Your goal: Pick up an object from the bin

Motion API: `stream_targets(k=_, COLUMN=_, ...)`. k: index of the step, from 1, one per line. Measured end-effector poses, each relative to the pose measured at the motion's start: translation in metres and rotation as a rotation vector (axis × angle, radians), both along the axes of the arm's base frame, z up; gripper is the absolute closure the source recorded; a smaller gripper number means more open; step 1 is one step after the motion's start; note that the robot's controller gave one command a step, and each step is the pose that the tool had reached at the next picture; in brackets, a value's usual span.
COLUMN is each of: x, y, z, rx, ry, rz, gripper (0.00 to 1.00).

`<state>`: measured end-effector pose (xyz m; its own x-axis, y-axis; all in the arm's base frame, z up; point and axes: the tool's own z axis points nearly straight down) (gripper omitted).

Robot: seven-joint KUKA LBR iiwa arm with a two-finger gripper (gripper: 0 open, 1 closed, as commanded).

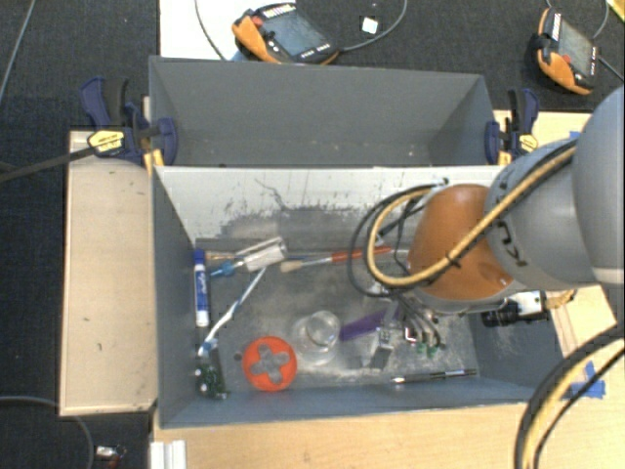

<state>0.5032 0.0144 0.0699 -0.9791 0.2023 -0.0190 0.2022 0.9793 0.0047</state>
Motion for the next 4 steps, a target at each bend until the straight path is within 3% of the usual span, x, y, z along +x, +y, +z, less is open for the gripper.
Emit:
stream_targets(k=1, x=-0.006, y=-0.003, z=0.001, rx=0.002, ry=0.015, rz=-0.059, gripper=1.00)
stream_targets(k=2, x=-0.006, y=-0.003, z=0.001, rx=0.002, ry=0.015, rz=-0.059, gripper=1.00)
stream_targets(k=3, x=-0.009, y=-0.003, z=0.020, rx=0.001, ry=0.027, rz=-0.057, gripper=1.00)
stream_targets(k=4, x=-0.006, y=-0.003, z=0.057, rx=0.001, ry=0.018, rz=-0.056, gripper=1.00)
